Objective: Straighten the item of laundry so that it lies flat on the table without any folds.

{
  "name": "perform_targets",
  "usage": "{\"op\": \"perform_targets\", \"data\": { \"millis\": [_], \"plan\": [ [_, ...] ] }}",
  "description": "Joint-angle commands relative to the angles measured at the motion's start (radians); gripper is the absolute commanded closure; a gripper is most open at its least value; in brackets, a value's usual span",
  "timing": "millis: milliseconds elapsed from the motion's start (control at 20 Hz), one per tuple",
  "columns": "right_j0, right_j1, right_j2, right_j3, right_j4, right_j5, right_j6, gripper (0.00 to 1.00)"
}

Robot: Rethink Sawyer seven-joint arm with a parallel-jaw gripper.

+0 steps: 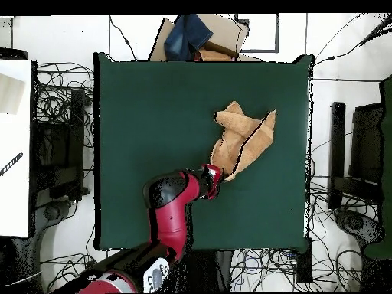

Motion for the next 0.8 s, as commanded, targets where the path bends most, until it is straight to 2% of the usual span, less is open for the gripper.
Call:
{"op": "perform_targets", "data": {
  "millis": [50,350,800],
  "plan": [
    [-0.044,0.008,0.173,-0.035,0.021,-0.027,0.093,1.00],
    [-0.083,0.011,0.201,-0.068,0.031,-0.062,0.062,1.00],
    [-0.157,-0.013,0.315,-0.113,0.108,-0.170,-0.023,1.00]
  ]
}}
